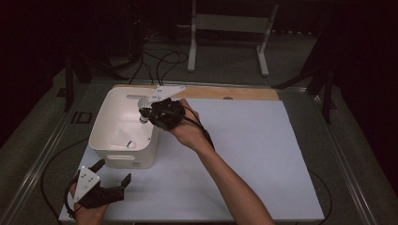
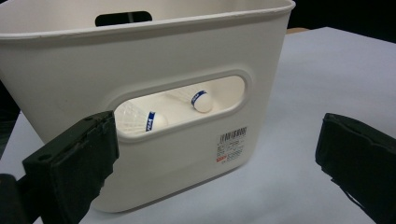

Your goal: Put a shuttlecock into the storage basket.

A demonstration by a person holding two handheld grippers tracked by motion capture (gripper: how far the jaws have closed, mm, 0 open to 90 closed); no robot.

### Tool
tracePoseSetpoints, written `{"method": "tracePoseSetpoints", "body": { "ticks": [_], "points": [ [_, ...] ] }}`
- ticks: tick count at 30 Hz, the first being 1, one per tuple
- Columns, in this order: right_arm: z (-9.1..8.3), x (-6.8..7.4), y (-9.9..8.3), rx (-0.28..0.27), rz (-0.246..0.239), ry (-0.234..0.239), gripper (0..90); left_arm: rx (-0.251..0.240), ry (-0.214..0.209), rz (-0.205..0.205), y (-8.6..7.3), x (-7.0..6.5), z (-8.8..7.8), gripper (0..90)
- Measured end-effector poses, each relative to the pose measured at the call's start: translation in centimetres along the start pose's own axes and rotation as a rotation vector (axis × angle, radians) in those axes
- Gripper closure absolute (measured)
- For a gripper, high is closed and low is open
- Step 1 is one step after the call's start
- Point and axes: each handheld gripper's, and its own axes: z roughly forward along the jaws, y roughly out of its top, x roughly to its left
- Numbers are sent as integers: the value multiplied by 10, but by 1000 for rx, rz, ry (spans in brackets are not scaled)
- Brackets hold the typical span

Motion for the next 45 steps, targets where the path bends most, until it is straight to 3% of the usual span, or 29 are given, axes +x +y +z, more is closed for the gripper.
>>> {"method": "tracePoseSetpoints", "body": {
  "ticks": [11,12,14,15,16,18,22,28,45],
  "points": [
    [7,5,-1,22,-14,18,881,1,-6,0,0,-1,1,0],
    [9,6,-1,27,-29,30,816,0,-6,-1,0,-1,1,0],
    [12,8,-1,31,-32,57,496,1,-6,0,0,-1,1,0],
    [12,8,-1,31,-32,57,496,1,-5,0,0,-1,1,0],
    [13,8,0,31,-9,52,304,1,-6,0,0,-1,1,0],
    [12,6,1,35,8,49,216,1,-6,1,0,-1,1,0],
    [8,3,-1,24,16,58,196,0,-3,-1,0,0,1,0],
    [4,-1,-10,12,46,33,105,1,-3,0,0,0,1,0],
    [-15,-15,-33,-15,97,-30,94,0,-2,2,0,-1,1,0]
  ]
}}
